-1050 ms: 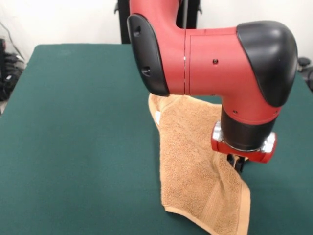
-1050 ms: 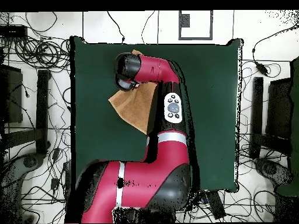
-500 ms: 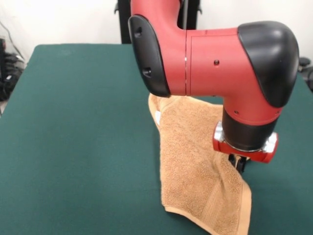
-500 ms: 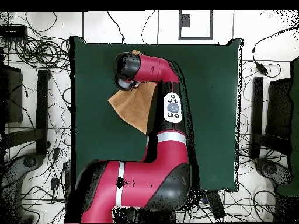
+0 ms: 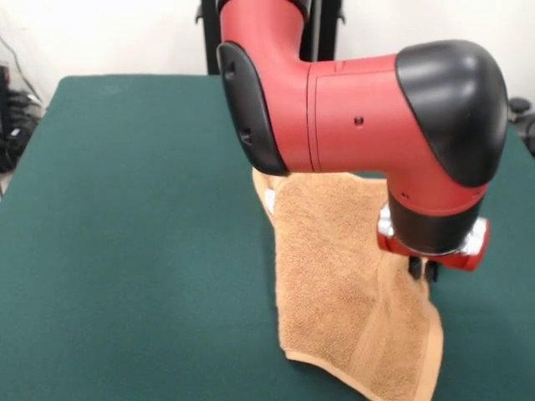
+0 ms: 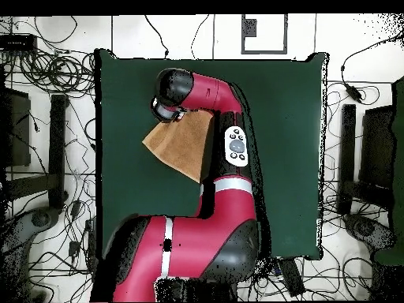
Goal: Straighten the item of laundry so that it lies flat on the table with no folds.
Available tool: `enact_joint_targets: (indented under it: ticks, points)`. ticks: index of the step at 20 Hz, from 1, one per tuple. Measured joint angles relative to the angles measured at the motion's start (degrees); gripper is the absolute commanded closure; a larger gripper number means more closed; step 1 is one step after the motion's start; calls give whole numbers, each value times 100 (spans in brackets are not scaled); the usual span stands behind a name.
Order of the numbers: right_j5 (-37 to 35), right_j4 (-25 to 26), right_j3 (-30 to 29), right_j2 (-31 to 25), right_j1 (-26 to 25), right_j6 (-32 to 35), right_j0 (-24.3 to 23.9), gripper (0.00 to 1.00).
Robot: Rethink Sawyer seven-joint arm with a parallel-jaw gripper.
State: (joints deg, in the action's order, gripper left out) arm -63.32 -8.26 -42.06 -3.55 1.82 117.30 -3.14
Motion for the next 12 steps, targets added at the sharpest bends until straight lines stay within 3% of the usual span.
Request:
enact_joint_targets:
  ticks: [12]
  points:
    - [-1289,-558,21,-197,-342,0,-27,100]
